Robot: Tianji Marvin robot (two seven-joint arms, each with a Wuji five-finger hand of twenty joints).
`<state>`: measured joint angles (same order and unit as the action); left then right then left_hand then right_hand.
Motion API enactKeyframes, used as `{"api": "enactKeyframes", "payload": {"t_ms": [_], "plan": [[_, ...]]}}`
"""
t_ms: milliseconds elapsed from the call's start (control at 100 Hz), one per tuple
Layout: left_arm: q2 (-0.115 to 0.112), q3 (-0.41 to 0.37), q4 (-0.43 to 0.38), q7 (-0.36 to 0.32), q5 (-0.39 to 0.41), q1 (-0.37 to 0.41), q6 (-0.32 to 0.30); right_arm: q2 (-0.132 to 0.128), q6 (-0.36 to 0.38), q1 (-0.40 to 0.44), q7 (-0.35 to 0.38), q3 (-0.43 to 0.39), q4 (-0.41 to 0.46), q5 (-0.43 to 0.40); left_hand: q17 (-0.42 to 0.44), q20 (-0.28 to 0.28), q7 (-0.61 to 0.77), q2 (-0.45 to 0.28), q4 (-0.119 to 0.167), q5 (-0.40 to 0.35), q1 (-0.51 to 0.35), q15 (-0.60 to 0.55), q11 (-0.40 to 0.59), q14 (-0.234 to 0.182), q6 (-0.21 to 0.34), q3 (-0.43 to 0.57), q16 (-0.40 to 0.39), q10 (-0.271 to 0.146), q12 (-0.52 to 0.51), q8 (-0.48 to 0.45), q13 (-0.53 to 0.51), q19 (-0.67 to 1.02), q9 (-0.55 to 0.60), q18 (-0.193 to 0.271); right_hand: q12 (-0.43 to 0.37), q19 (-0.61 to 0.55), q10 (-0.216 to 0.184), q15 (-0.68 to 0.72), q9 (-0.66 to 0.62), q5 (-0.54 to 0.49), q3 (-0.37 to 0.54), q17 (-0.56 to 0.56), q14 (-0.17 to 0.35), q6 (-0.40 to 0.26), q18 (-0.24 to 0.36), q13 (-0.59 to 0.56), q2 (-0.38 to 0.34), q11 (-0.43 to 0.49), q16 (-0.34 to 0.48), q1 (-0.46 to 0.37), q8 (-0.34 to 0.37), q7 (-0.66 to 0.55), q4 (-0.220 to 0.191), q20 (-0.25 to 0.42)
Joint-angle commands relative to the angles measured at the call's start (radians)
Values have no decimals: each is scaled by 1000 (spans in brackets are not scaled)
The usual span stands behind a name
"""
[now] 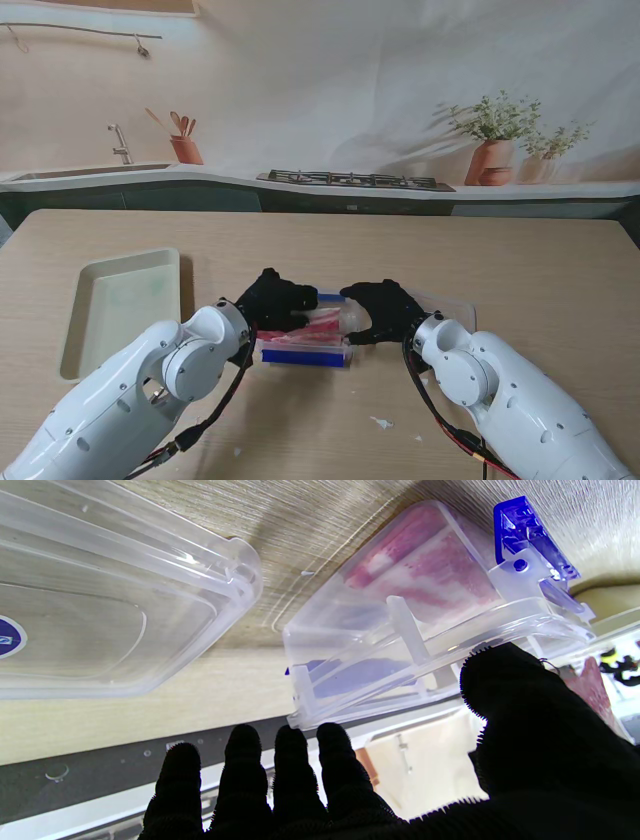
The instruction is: Separate the bacon slices onto the tray
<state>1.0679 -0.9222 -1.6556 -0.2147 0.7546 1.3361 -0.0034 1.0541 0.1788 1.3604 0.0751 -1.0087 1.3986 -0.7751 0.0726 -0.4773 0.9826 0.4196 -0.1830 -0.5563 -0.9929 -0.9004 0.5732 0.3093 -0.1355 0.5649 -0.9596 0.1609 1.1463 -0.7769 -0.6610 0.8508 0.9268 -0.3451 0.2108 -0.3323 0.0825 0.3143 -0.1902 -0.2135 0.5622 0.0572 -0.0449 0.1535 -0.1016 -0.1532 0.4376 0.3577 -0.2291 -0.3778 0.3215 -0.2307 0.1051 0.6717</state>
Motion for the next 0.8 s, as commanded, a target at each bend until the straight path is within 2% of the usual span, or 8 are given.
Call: {"api": "enactKeyframes", "payload": {"t_ms": [0, 260, 360, 520, 790], "plan": [[-11, -29, -43, -18, 11, 19, -13, 7, 1, 6, 13, 4, -1, -1, 2, 14, 75, -39, -23, 18, -85, -16, 71, 8, 24, 46, -24, -32, 36, -26, -2, 41, 22, 18, 3, 2, 1, 9, 13, 9, 35, 2, 20, 5, -4, 27, 1, 18, -7, -15, 8, -7, 6, 20], [-27, -225, -152, -66, 78, 129, -85, 7, 2, 10, 10, -2, 2, -2, -11, 17, 74, -33, -27, 11, -73, -10, 69, 0, 33, 54, -19, -40, 30, -27, -15, 51, 32, 19, 3, 2, 1, 9, 12, 9, 34, 2, 20, 5, -4, 27, 0, 18, -7, -15, 8, -7, 6, 20], [-30, -307, -183, -85, 77, 172, -100, 7, 2, 12, 9, -3, 3, -2, -12, 18, 72, -33, -28, 10, -73, -5, 68, 1, 31, 60, -17, -36, 30, -26, -13, 52, 30, 18, 3, 2, 2, 8, 13, 9, 34, 2, 20, 5, -4, 28, -1, 18, -7, -15, 8, -7, 6, 20], [-34, -423, -198, -104, 99, 228, -132, 7, 3, 12, 10, -3, 4, -3, -22, 18, 70, -33, -29, 10, -70, -1, 66, -2, 36, 60, -16, -41, 31, -29, -15, 56, 32, 23, 3, 2, 1, 8, 13, 9, 33, 2, 20, 5, -5, 28, -1, 18, -7, -15, 8, -7, 6, 20], [-36, -557, -193, -122, 99, 306, -116, 7, 0, 9, 12, 1, 4, 1, -24, 19, 65, -39, -26, 10, -78, 7, 60, -1, 39, 57, -18, -37, 38, -32, 0, 57, 25, 25, 3, 2, 1, 8, 12, 9, 32, 2, 21, 5, -5, 28, -1, 18, -7, -15, 8, -7, 6, 20]]}}
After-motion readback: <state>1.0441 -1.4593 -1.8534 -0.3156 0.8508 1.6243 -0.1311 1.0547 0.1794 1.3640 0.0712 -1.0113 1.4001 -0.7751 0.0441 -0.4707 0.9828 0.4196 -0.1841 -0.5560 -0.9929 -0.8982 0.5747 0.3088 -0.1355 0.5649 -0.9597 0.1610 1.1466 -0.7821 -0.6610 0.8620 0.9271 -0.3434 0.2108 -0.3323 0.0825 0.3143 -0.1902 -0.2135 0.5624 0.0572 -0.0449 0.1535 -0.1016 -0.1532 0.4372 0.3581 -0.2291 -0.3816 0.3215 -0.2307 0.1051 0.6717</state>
